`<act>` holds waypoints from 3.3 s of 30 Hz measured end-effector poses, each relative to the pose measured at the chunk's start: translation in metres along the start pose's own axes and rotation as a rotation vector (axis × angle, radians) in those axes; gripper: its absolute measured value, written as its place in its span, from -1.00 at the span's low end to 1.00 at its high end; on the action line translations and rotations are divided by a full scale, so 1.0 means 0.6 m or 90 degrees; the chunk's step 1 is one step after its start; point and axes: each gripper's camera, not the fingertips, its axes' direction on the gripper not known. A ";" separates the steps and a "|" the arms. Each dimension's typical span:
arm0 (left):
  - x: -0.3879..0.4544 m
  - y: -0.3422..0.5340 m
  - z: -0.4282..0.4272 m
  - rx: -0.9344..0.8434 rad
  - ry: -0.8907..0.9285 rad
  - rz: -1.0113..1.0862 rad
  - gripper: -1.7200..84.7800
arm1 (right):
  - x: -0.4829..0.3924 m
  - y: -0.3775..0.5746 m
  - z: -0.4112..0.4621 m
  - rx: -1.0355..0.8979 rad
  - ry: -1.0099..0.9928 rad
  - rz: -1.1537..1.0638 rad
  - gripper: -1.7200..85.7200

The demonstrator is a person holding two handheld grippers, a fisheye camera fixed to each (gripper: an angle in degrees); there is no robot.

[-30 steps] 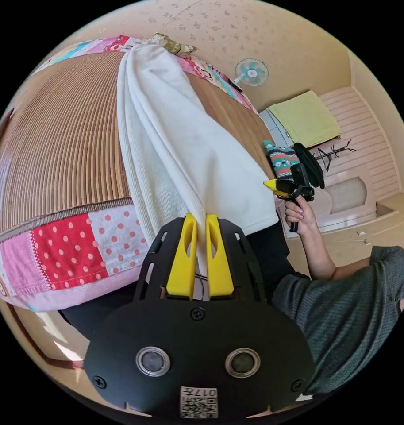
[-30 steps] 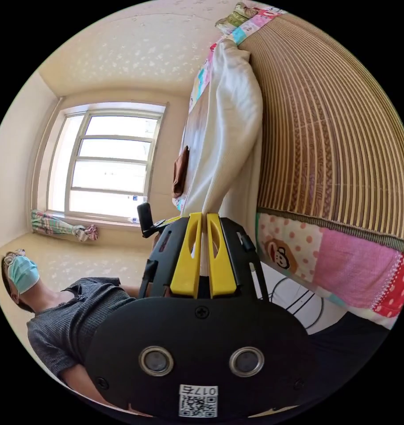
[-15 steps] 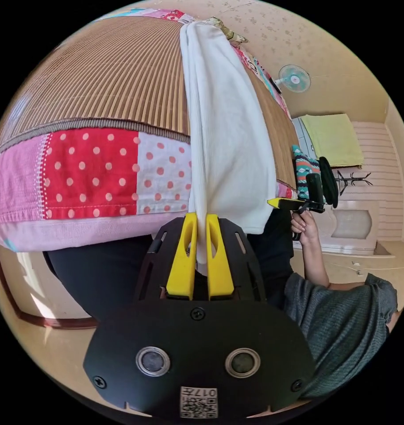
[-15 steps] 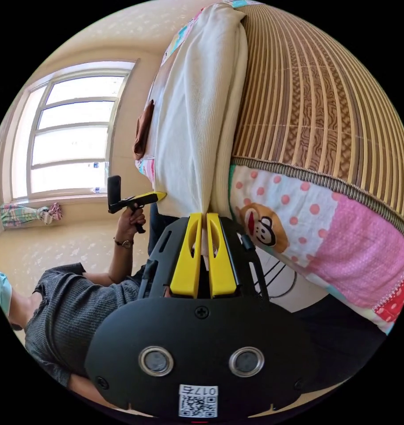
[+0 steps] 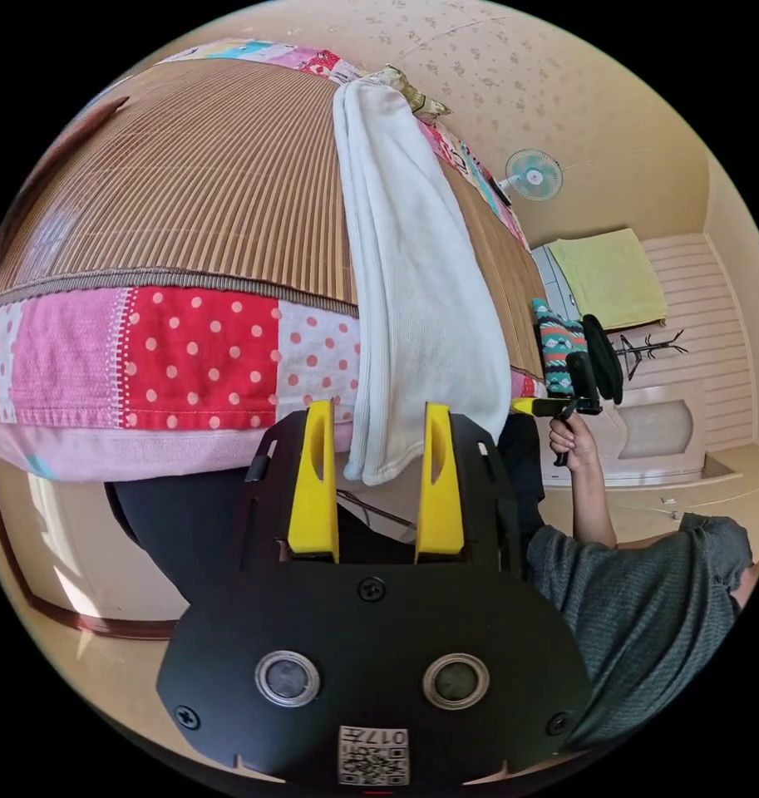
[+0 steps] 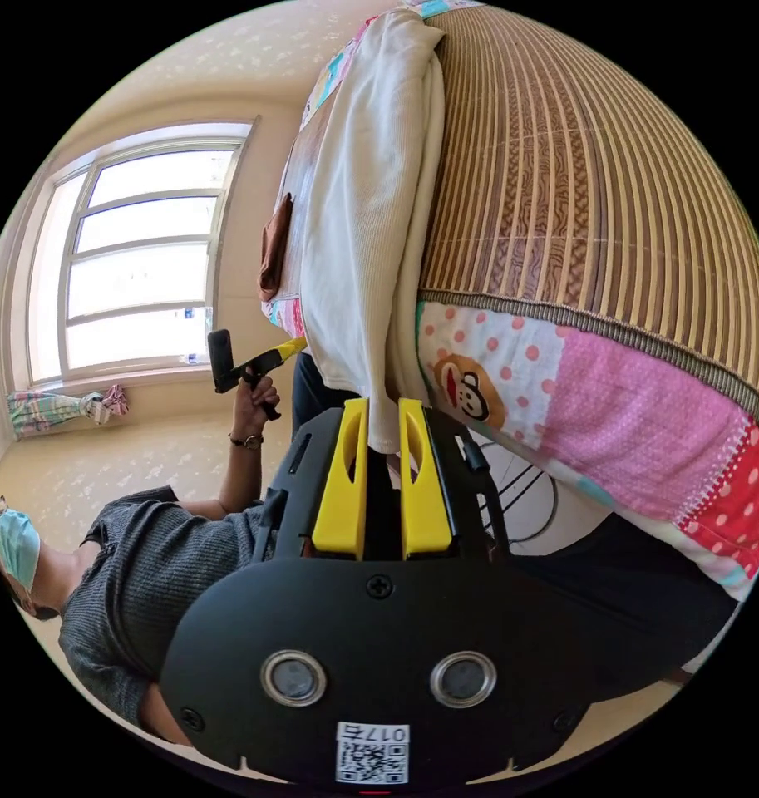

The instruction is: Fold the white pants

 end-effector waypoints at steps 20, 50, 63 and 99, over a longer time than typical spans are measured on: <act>0.093 0.075 -0.162 -0.011 0.590 0.464 -0.84 | -0.090 0.117 -0.145 -0.015 -0.461 -0.618 -0.94; 0.039 -0.007 -0.028 -0.076 0.091 0.197 -0.77 | 0.006 0.001 -0.053 0.037 -0.032 -0.149 -0.76; 0.131 -0.144 -0.292 0.191 0.482 0.384 -0.76 | -0.185 -0.063 -0.257 0.054 -0.325 -0.460 -0.79; -0.036 -0.064 -0.034 0.175 0.106 0.051 -0.68 | -0.105 0.074 0.072 0.224 0.239 -0.271 -0.81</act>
